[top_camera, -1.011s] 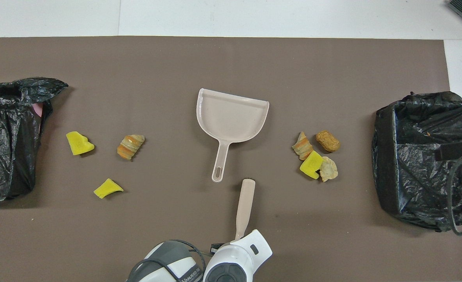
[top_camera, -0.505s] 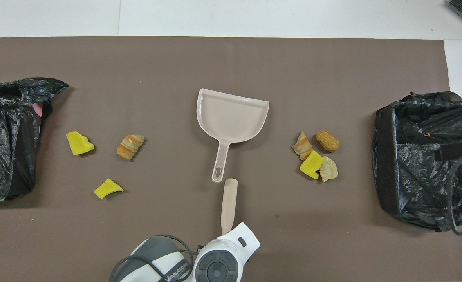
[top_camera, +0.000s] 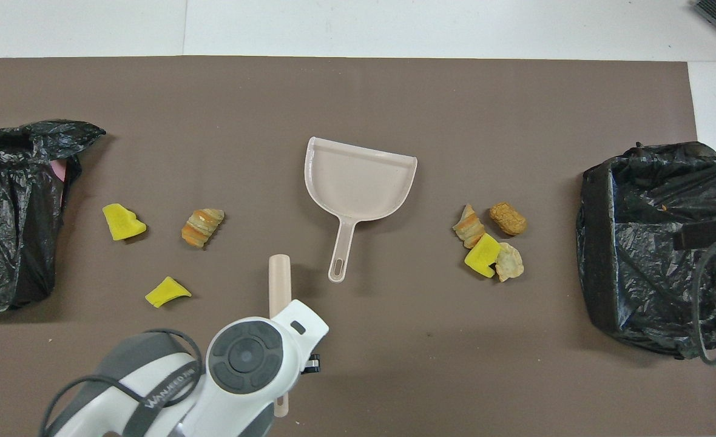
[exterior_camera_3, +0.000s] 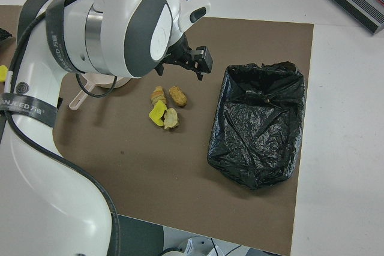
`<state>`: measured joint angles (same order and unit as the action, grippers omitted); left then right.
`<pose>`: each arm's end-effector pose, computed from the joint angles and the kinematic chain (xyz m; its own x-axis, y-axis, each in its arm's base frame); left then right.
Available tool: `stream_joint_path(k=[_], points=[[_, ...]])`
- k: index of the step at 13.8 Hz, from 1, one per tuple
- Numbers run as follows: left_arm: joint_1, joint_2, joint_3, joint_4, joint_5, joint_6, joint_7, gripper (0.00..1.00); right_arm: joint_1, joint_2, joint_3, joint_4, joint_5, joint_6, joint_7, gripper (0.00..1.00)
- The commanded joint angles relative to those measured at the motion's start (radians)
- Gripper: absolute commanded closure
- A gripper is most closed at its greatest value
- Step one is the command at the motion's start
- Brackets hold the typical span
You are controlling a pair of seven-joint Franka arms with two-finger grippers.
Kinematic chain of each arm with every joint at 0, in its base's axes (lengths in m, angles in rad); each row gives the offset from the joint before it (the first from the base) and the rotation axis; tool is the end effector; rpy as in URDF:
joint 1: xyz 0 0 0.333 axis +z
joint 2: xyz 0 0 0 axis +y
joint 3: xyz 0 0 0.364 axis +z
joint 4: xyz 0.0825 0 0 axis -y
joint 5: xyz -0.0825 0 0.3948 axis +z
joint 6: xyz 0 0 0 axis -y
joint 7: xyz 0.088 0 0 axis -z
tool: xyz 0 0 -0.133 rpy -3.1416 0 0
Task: Sweep and dump trash in bin
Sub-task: 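Bring the brush to the pile while the right gripper grasps the dustpan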
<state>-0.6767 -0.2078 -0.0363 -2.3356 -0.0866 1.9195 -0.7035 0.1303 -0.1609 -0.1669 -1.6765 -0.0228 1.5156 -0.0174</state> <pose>0.3296 -0.2963 0.4194 0.9788 0.0381 -0.2011 0.0215 -0.9962 -0.0841 0.5008 -0.0295 0.6754 0.9998 -0.0183 -0.0021 -0.0183 -0.9998 -0.0039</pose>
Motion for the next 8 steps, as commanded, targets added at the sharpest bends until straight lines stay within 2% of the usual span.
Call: stream_joint_path(k=[1, 5, 8], points=[[0.118, -0.031, -0.011, 0.021, 0.063, -0.095, 0.053, 1.0, 0.02, -0.008, 0.01, -0.025, 0.007, 0.003, -0.007, 0.0], [0.247, -0.065, -0.011, -0.001, 0.166, -0.18, 0.058, 1.0, 0.208, 0.084, 0.017, -0.023, 0.03, 0.136, 0.296, 0.0], [0.382, -0.081, -0.013, -0.037, 0.229, -0.146, 0.103, 1.0, 0.336, 0.231, 0.017, -0.009, 0.096, 0.303, 0.478, 0.0]])
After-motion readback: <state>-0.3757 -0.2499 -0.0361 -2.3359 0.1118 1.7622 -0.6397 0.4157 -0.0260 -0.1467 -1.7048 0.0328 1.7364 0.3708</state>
